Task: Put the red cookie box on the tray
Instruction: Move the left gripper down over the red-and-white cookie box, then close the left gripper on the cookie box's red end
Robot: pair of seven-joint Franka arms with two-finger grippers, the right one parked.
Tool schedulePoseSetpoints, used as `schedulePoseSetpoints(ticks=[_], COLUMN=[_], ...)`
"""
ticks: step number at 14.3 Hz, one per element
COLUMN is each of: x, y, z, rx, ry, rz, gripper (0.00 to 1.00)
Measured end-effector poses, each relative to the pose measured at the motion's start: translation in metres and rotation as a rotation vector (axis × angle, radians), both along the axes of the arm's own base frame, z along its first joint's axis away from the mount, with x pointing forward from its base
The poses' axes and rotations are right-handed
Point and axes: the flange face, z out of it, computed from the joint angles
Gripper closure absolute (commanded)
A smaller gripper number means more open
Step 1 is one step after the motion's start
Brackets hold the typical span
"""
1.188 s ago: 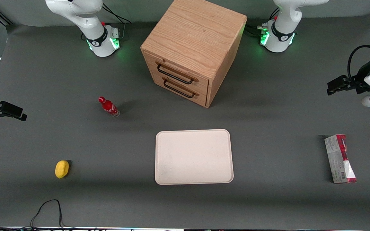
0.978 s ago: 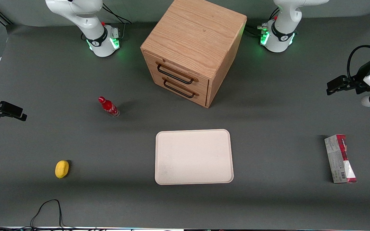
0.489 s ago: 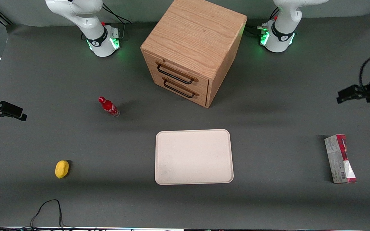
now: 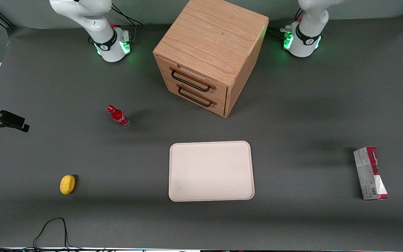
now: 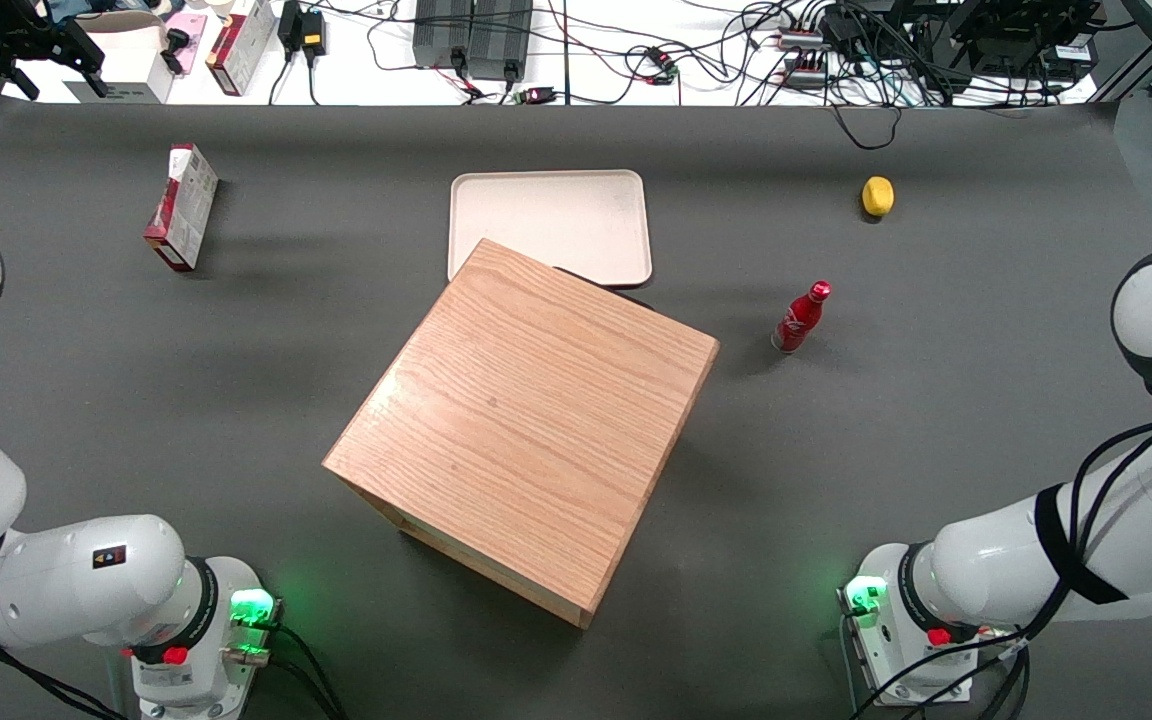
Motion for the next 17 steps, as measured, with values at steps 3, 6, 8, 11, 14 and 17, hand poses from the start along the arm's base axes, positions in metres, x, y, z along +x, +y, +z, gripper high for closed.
schedulePoseSetpoints(ticks=[3, 6, 8, 11, 14, 17], x=[0.012, 0.029, 0.045, 0.057, 0.05, 0.043], y=[0.001, 0.002, 0.002, 0.005, 0.004, 0.001], z=[-0.018, -0.057, -0.103, -0.175, -0.218, -0.235], rx=[0.002, 0.003, 0.007, 0.014, 0.01, 0.003], ry=[-0.005, -0.013, -0.024, -0.039, -0.016, 0.016], rz=[-0.005, -0.012, -0.017, -0.021, -0.022, -0.024], gripper=[0.0, 0.0, 0.0, 0.0, 0.0, 0.0])
